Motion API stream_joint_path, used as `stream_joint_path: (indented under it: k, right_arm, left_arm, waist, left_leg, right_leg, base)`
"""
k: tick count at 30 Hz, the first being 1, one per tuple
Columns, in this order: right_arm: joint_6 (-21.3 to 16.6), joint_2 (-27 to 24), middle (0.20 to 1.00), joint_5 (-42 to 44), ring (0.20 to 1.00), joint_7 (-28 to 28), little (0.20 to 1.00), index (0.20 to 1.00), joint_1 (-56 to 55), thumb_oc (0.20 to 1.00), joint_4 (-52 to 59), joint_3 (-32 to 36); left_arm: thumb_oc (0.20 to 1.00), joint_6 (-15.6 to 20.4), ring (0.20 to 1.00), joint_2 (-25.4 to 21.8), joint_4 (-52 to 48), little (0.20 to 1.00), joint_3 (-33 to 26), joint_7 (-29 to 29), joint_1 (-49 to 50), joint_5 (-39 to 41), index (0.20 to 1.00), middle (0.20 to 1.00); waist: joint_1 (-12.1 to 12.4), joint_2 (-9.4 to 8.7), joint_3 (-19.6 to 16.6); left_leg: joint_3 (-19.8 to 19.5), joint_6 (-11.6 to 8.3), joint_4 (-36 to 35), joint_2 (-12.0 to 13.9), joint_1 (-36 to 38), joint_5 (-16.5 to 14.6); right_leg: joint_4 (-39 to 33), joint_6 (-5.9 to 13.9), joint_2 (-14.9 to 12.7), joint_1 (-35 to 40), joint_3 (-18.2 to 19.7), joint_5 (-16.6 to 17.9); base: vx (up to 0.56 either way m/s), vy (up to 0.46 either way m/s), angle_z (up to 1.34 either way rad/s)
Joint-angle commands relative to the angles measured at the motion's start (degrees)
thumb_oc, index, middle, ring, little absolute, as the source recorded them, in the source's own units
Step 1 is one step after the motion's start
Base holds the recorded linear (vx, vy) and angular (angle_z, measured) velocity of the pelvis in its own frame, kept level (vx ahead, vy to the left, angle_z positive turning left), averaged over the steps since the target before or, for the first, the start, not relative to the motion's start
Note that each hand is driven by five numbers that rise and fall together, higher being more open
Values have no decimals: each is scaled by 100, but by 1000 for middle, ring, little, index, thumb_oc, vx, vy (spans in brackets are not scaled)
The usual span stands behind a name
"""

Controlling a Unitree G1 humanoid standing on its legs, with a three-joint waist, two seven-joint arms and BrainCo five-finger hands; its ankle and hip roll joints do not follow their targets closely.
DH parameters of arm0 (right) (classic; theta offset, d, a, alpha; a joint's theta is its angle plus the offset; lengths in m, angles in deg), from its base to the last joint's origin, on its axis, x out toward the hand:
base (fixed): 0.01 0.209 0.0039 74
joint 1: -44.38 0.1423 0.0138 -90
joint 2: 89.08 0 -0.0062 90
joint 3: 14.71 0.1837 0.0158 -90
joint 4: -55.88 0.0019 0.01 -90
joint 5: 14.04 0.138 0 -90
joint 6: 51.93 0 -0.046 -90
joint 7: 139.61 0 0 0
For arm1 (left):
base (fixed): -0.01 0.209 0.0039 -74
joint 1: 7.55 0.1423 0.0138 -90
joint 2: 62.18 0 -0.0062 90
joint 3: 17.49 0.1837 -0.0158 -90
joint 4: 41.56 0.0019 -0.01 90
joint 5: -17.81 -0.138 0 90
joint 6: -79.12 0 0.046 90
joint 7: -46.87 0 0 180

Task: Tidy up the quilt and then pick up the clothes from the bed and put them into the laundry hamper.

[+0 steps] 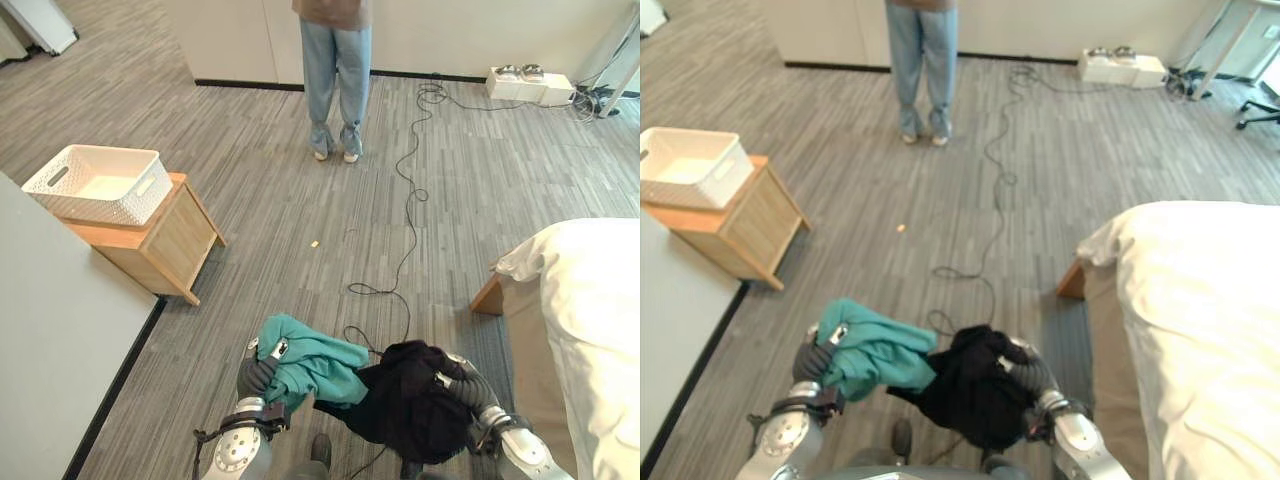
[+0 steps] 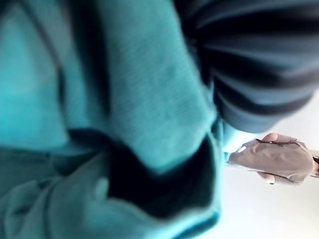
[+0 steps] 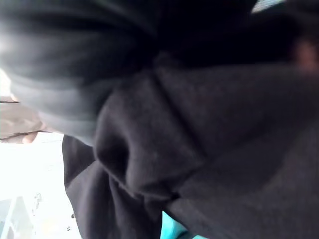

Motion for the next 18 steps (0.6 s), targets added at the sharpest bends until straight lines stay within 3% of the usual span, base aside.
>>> stream_joint_path:
  k: [1,4,9,10,18]
  right_arm:
    - [-336,48,200,-2,200,17,200,200,225,200,460,-40]
    - [-143,28,200,-14,200,155,200,200,207,200,543,36]
    - [-234,30,200,-85,200,240,200,200,152,200,561,-4]
    - [387,143,200,999,200,-39,200,200,-632,200,480,944]
    - [464,136,200,846,200,52,200,200,-660,200,449,834]
  left_arm:
    - [200,238,200,-12,-180,200,-166,-31,-417,-228,200,200]
    - [200,266,200,23,-243,200,-130,-237,-410,-254,200,200]
    - [200,271,200,5,-218,200,-130,-222,-381,-237,200,200]
    - [200,-96,200,480,513,200,357,817,-273,378,200,200]
    - [200,-26,200,406,436,200,344,738,-69,495,200,200]
  waist:
    - [-22,-188,-147]
    - [-67,-158,-141]
    - [-103,-151,-94]
    - [-325,-9,-327]
    - [-229,-15,-308]
  left_leg:
    - [326,-146,45,-54,-158,-589]
    - [435,-165,-7,-33,-170,-591]
    - [487,-149,-35,-48,-149,-616]
    - [-166,10,-35,-301,-366,-427]
    - [-219,76,26,-344,-223,-535]
  right_leg:
    - [-32,109,93,-48,-110,-372]
    - [-32,125,103,-93,-92,-408]
    - [-32,144,96,-116,-100,-412]
    - [-32,86,83,-112,68,-345]
    - [19,147,-34,13,43,-332]
  base:
    - [35,53,-5]
    - [24,55,-12]
    - [7,30,-7]
    - [6,19,12]
    - [79,83,6]
